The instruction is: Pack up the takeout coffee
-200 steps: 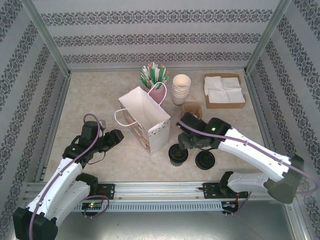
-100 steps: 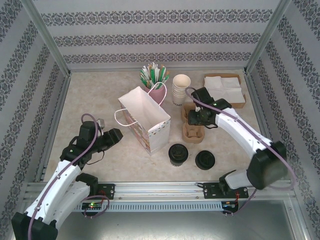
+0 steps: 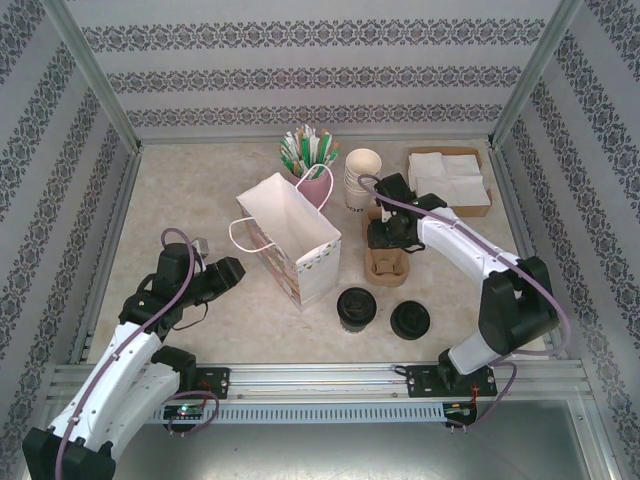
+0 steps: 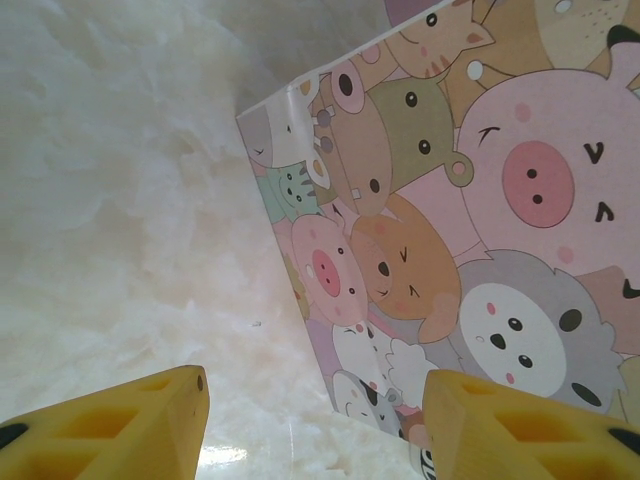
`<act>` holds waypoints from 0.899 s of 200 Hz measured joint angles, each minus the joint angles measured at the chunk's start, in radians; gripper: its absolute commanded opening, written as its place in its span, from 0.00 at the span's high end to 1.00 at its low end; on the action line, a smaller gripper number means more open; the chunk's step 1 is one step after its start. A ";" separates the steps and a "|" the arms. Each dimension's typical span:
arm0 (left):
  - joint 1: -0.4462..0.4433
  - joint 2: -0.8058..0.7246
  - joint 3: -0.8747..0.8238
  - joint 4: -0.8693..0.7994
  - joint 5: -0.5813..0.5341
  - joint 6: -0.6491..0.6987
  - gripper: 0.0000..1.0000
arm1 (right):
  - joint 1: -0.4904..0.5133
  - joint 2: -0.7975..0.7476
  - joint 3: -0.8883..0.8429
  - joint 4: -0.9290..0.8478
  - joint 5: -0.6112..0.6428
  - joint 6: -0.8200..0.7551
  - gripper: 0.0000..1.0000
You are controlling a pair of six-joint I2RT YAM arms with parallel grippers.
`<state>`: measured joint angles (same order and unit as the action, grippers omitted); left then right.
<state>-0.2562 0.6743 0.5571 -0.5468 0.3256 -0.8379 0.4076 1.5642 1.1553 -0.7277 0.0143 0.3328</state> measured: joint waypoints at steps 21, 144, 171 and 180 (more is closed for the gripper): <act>0.000 -0.003 0.000 -0.006 -0.009 0.000 0.40 | 0.000 0.018 0.001 -0.001 0.011 0.000 0.52; -0.005 -0.005 0.000 -0.008 -0.021 0.000 0.40 | 0.000 0.024 0.001 0.008 0.053 0.008 0.53; -0.005 0.003 0.000 -0.008 -0.021 0.000 0.40 | 0.000 0.043 0.001 0.014 0.052 0.011 0.54; -0.005 0.004 0.000 -0.008 -0.021 0.000 0.40 | 0.000 0.049 0.001 0.015 0.052 0.012 0.55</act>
<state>-0.2611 0.6785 0.5568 -0.5552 0.3050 -0.8375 0.4076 1.6131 1.1564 -0.7128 0.0666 0.3447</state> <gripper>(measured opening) 0.598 0.457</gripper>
